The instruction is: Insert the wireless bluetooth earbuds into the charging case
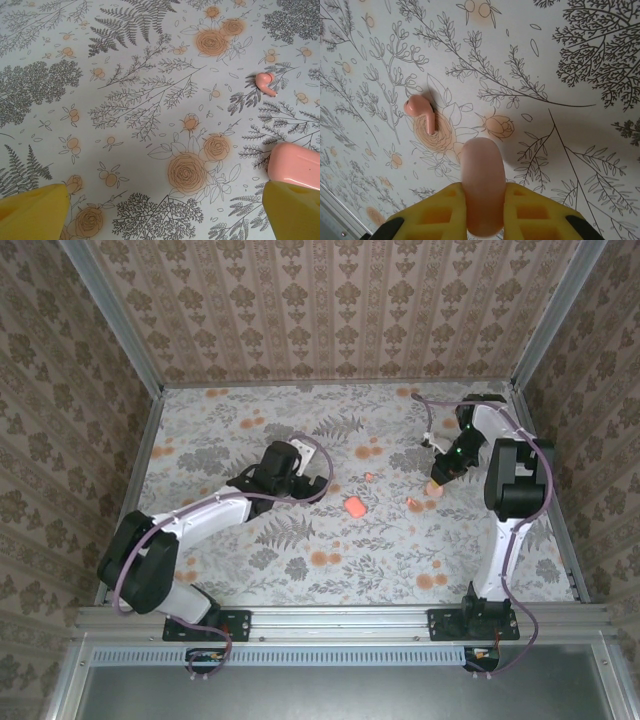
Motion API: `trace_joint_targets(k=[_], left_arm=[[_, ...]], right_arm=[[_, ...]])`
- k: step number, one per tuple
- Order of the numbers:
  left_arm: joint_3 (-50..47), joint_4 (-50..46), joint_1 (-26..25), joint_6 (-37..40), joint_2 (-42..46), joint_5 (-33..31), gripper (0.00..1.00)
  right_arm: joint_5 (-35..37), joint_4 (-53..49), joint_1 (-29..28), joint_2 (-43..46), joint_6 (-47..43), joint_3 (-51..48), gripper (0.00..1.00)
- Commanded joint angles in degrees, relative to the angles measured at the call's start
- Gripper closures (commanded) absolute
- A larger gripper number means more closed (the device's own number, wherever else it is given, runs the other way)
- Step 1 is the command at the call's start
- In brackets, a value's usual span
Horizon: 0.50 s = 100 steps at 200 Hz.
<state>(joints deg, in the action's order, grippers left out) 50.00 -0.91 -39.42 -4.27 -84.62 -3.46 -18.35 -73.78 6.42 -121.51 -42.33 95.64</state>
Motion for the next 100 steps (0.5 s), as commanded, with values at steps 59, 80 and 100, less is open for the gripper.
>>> trace_joint_targets(k=[59, 80, 100], left_arm=[[3.74, -1.48, -1.16, 1.72, -3.06, 0.30, 0.00], [4.49, -1.81, -1.21, 1.86, -3.82, 0.31, 0.00], [5.08, -1.91, -1.29, 1.93, -4.44, 0.43, 0.00]], right_arm=[[0.89, -5.25, 1.22, -4.85, -1.78, 4.65, 0.82], [1.56, -5.13, 1.40, -5.61, -1.13, 5.17, 0.78], [1.39, -5.25, 1.65, -6.25, -0.75, 5.70, 0.73]])
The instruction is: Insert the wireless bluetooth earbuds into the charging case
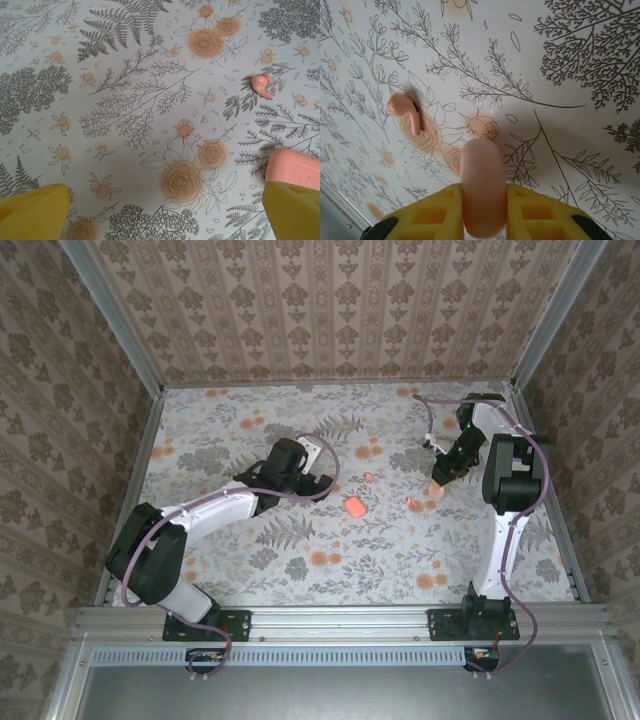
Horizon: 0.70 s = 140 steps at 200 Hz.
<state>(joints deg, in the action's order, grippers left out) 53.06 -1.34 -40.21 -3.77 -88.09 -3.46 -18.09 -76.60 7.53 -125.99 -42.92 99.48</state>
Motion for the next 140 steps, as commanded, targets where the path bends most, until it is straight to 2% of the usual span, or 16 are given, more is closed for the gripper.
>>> trace_joint_targets(k=[1, 86, 140], left_arm=[[2.04, -1.47, -0.54, 1.46, -0.95, 0.41, 0.00], [4.61, -2.53, -0.95, 1.76, -2.83, 0.56, 0.00], [3.80, -2.78, -1.75, 0.27, 0.49, -0.05, 0.00]], right_arm=[[1.17, -2.47, 0.59, -1.78, -0.15, 1.94, 0.73], [3.13, 0.25, 1.61, -0.96, 2.43, 2.68, 0.60], [0.39, 4.58, 1.52, 6.89, 6.30, -0.30, 0.56]])
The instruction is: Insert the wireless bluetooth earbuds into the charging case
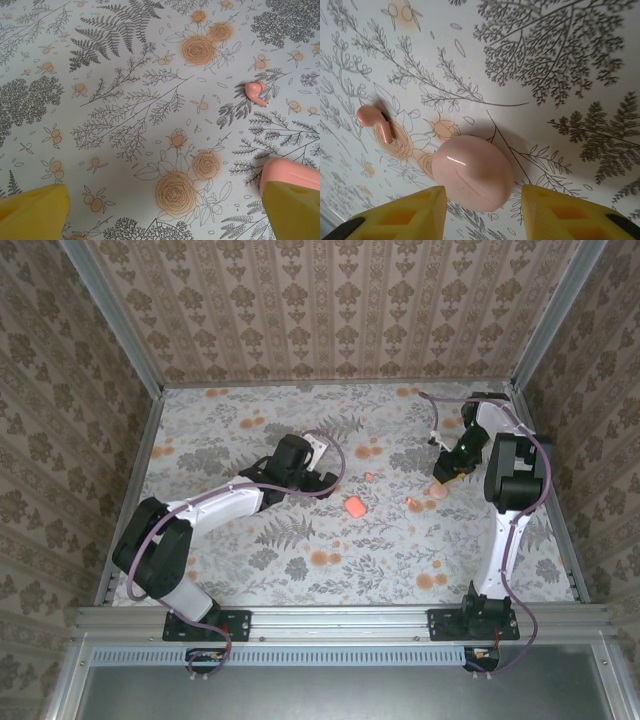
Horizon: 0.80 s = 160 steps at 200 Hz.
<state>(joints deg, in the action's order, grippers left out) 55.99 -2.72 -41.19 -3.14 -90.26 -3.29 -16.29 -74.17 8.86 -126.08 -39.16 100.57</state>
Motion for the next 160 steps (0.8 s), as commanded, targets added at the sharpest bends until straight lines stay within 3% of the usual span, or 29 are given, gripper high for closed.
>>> trace_joint_targets(k=[1, 51, 106, 160], left_arm=[[0.79, -1.36, -0.80, -0.46, 2.82, -0.22, 0.00], [-2.79, -1.50, -2.05, -3.75, 9.42, -0.51, 0.00], [-6.60, -3.64, -3.10, -9.06, 14.46, 2.51, 0.00], [-5.41, -15.37, -3.36, -10.61, 15.64, 9.14, 0.05]], right_arm=[[-1.43, 2.21, 0.19, 7.25, 2.65, -1.59, 0.56], [-2.94, 9.94, -2.07, 20.96, 11.84, -14.61, 0.52], [-3.50, 13.76, -11.88, 32.38, 23.34, -28.82, 0.50], [-7.16, 29.49, -23.34, 42.71, 48.15, -40.30, 0.45]])
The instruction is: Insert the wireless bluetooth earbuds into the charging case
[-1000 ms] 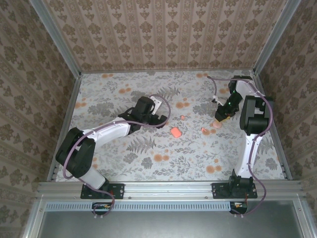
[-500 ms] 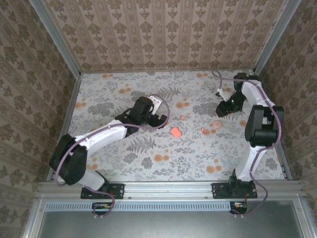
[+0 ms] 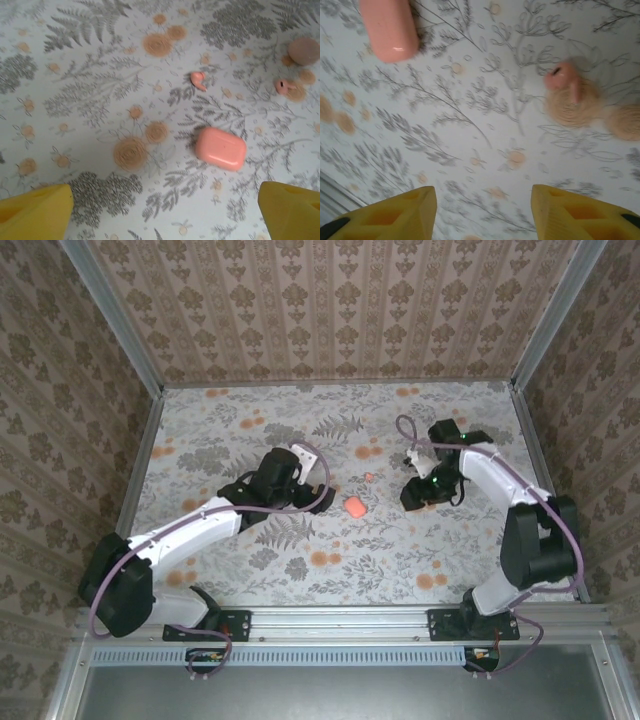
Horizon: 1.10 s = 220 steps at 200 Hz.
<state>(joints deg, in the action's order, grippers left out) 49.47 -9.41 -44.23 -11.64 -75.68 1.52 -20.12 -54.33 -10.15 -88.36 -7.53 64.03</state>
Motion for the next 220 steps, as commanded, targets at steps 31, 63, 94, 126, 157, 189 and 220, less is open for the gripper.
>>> trace_joint_targets(k=[31, 63, 94, 126, 157, 189, 220], left_arm=[[2.99, -14.41, -0.38, 0.09, 0.09, 7.83, 0.08], [9.23, -21.22, -1.02, 3.34, -5.13, 8.77, 0.13], [18.28, -28.04, -2.83, 6.11, -13.37, 7.58, 0.14], [28.55, -35.15, -4.45, 9.50, -23.92, 7.62, 0.15], [40.42, -43.94, -5.23, 11.39, -35.09, 6.98, 0.15], [51.24, -50.16, -5.69, 12.60, -44.03, 5.19, 0.15], [58.98, -54.20, -5.73, 13.62, -50.28, 4.94, 0.15]], right_arm=[[-1.58, 14.88, -6.81, 8.20, 26.21, -6.62, 0.41], [-0.29, 14.86, -5.36, 13.45, 32.33, -7.83, 0.34], [-2.21, 14.33, -2.27, 18.70, 34.50, -9.99, 0.34], [-5.23, 14.69, 0.94, 24.47, 37.02, -13.95, 0.34], [-6.67, 13.72, 1.36, 27.58, 37.40, -16.14, 0.33], [-8.37, 14.58, 1.56, 28.94, 37.55, -18.41, 0.33], [-9.15, 15.74, 1.87, 27.64, 37.20, -19.16, 0.33]])
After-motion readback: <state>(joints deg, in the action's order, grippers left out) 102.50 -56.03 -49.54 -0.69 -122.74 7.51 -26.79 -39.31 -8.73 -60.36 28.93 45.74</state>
